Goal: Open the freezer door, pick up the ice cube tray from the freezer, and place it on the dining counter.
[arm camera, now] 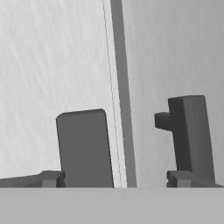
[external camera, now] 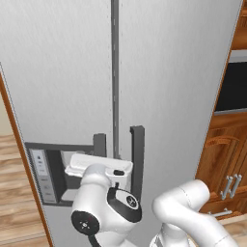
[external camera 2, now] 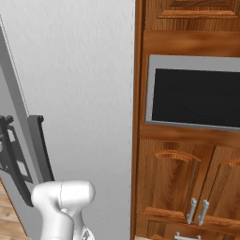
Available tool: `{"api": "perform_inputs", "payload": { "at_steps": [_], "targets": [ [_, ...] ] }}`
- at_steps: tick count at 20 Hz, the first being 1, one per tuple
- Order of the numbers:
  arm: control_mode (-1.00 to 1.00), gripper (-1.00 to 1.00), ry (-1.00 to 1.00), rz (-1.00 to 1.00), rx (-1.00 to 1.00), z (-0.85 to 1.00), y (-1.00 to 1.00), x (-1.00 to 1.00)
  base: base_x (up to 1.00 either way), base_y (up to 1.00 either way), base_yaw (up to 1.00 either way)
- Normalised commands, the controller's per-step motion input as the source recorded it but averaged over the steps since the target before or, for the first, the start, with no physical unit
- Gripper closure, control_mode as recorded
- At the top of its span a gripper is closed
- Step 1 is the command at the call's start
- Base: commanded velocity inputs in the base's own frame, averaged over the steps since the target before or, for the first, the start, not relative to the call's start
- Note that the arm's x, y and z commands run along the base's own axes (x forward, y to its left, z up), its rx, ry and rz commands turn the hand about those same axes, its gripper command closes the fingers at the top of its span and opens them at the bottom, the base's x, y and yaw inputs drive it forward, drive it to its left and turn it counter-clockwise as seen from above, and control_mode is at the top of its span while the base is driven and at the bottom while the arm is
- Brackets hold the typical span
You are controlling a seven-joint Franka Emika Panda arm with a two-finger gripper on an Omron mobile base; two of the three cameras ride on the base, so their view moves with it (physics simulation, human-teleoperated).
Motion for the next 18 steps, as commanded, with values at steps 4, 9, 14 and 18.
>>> {"api": "perform_inputs", "payload": {
  "at_steps": [4,9,14,18],
  "targets": [
    [-1.0,-1.0,0.02,0.0,0.0,0.0,0.11,0.06,0.0,0.0,0.0],
    [-1.0,-1.0,0.01,0.01,0.0,0.0,0.01,0.02,0.0,0.0,0.0],
    [-1.0,-1.0,0.0,0.03,0.0,0.0,0.0,0.04,0.0,0.0,0.0],
    [-1.0,-1.0,0.0,0.03,0.0,0.0,-0.02,0.06,0.0,0.0,0.0]
  ]
}}
